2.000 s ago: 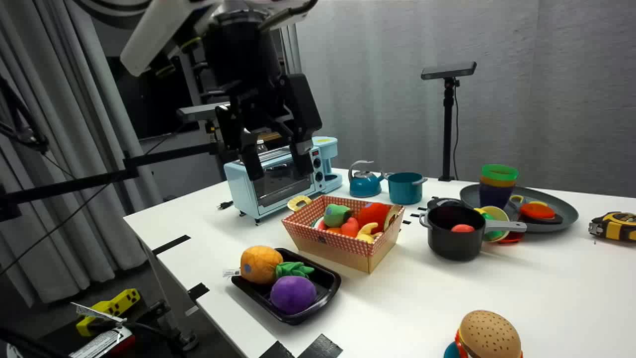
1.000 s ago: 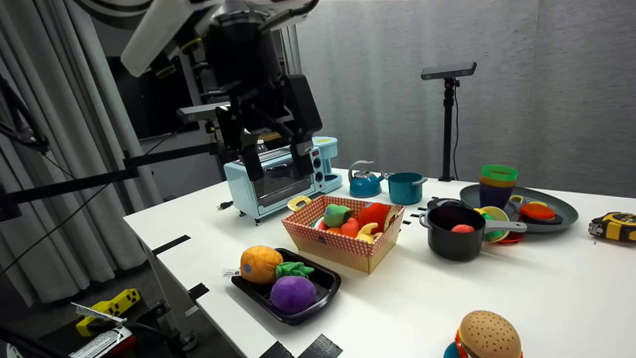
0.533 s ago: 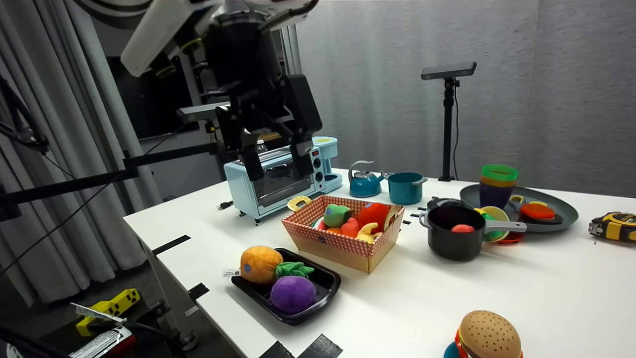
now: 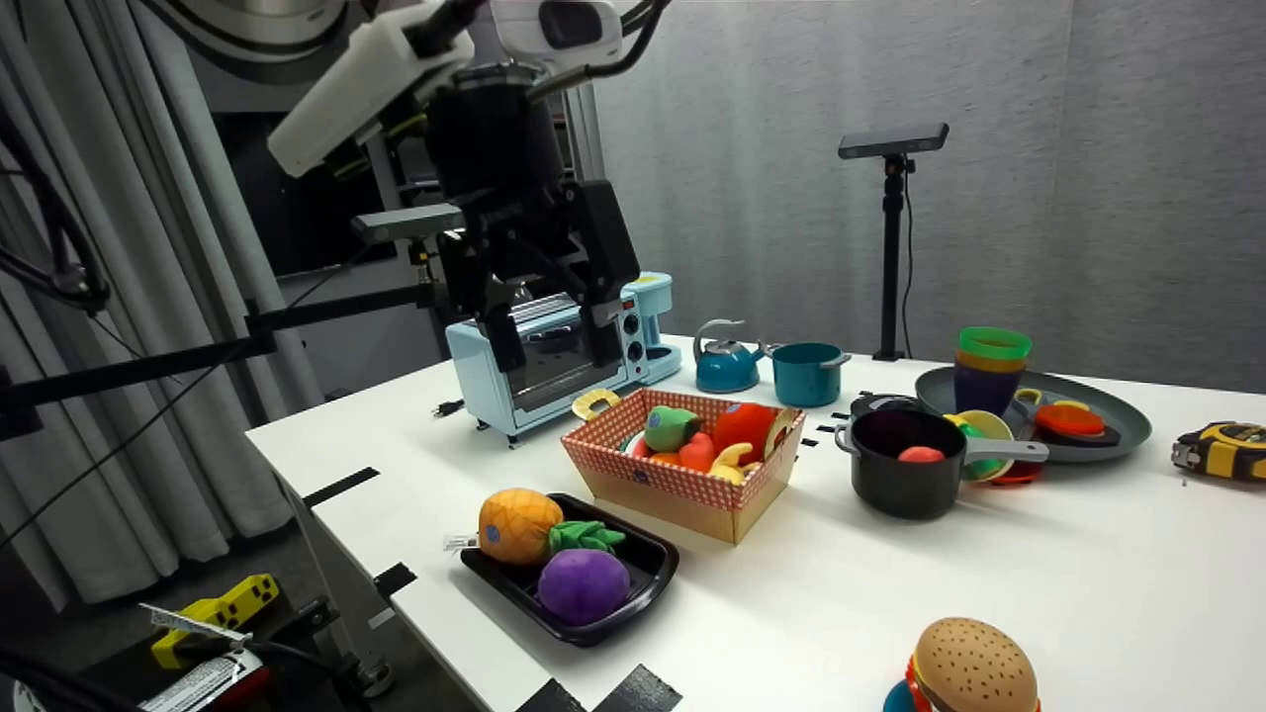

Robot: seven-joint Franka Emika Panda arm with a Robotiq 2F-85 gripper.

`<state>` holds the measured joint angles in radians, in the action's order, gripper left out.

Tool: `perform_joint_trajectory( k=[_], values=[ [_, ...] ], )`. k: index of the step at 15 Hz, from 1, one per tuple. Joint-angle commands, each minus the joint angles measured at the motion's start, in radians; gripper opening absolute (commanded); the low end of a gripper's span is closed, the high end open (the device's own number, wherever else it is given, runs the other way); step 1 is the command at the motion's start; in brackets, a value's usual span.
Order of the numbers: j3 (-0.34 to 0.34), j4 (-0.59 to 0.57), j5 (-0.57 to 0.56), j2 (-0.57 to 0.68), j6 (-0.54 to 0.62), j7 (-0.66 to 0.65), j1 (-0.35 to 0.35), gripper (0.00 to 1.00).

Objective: Remove the orange plush toy from the box and put it on the tray

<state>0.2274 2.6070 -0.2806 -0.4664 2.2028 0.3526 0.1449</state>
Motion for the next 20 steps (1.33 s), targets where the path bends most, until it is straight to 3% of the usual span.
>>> perform_joint_trajectory(
  k=[1, 9, 20],
  values=[
    [-0.016, -0.036, 0.06, 0.063, 0.052, 0.01, -0.043, 1.0],
    [-0.074, -0.168, 0.25, 0.224, 0.183, 0.022, -0.154, 1.0],
    [-0.107, -0.183, 0.245, 0.248, 0.188, 0.002, -0.146, 1.0]
  ],
)
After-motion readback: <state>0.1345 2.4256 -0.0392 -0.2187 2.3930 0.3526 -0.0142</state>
